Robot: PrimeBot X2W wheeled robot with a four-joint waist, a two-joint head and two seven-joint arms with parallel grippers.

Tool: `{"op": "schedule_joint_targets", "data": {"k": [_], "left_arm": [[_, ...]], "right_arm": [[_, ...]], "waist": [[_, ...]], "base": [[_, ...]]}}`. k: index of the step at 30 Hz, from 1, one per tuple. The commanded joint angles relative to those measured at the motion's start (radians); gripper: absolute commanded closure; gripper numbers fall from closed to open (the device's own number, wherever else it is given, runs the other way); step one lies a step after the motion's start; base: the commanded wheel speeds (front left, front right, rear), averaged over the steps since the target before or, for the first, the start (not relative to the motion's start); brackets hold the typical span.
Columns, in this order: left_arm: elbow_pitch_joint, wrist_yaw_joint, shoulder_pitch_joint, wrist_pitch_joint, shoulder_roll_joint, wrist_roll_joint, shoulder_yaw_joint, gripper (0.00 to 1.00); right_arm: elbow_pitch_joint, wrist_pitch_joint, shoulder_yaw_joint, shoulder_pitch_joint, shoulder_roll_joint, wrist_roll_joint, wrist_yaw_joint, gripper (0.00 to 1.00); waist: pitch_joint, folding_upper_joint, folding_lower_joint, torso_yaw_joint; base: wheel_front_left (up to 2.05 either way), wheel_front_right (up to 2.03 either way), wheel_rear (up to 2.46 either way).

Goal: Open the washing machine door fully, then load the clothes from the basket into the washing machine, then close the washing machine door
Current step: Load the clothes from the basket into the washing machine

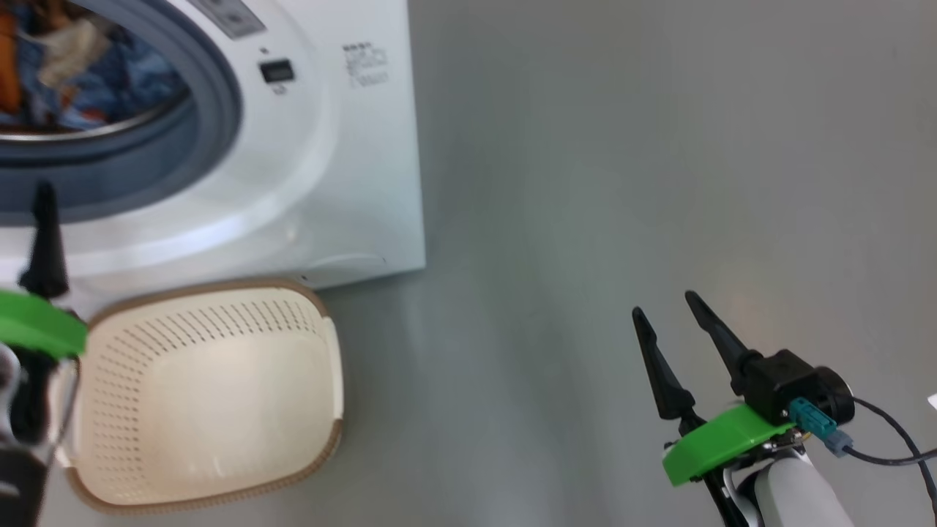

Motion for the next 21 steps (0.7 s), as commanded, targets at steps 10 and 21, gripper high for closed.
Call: {"op": "schedule_joint_targets", "data": {"k": [10,21], "left_arm": [[-0.307,0.047,0.358,-0.005,-0.066,0.08,0.138,0.0],[-0.471,0.064,0.57,-0.005,-0.178,0.128,0.158,0.0]], "right_arm": [[0.003,-0.005,0.0,0.092,0.001,-0.001,0.003,0.0],[0.002,-0.005,-0.012,0.14,0.001,-0.005,0.003,0.0]], "waist": [[-0.257,0.0,0.0,0.09],[-0.34,0.0,0.0,0.103]], "base": [[0.0,0.0,0.0],[0.0,0.0,0.0]]}}
